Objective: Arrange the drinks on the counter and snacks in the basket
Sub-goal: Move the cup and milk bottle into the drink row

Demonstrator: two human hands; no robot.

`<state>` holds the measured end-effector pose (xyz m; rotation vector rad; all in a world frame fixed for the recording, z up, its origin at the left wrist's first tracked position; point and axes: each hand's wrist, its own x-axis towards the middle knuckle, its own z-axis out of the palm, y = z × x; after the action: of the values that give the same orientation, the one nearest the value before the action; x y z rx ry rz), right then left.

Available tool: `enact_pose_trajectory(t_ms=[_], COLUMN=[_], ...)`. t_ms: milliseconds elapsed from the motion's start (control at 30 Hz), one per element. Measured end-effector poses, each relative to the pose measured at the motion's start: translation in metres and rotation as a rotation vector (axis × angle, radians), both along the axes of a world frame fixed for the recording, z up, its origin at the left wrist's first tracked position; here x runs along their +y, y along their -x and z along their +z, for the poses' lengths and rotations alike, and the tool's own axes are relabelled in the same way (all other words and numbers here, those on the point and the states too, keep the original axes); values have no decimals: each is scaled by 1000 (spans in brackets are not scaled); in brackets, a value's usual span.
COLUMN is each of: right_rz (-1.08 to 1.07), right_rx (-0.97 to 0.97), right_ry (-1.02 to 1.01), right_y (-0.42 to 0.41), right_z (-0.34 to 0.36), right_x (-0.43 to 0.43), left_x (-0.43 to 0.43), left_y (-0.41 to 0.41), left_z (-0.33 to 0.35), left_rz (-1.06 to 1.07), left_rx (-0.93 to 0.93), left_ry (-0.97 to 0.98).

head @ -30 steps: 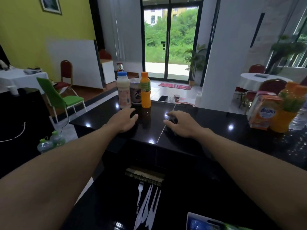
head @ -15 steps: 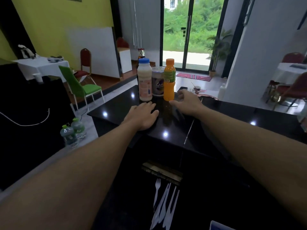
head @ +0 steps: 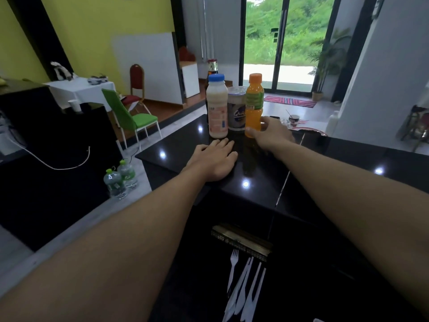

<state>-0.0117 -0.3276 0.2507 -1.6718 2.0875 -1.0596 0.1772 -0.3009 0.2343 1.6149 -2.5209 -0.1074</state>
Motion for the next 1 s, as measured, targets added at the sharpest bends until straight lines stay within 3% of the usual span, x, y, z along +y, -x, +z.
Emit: enact_pose_trajectory(t_ms=[333, 733, 867, 1000], right_rz=[45, 39, -13, -67], right_rx=[-10, 115, 92, 71], right_ry=[31, 14, 33, 72], right_y=[8, 62, 86, 112], right_z=[3, 8, 6, 5], right_x=[19, 106, 142, 178], left_x=[-1, 15, 37, 58], left_y=[-2, 9, 41, 84], left_z=[-1, 14, 23, 22], left_rz=[9, -38, -167, -278], left_rx=[23, -66, 107, 139], left_ry=[-13, 59, -16, -32])
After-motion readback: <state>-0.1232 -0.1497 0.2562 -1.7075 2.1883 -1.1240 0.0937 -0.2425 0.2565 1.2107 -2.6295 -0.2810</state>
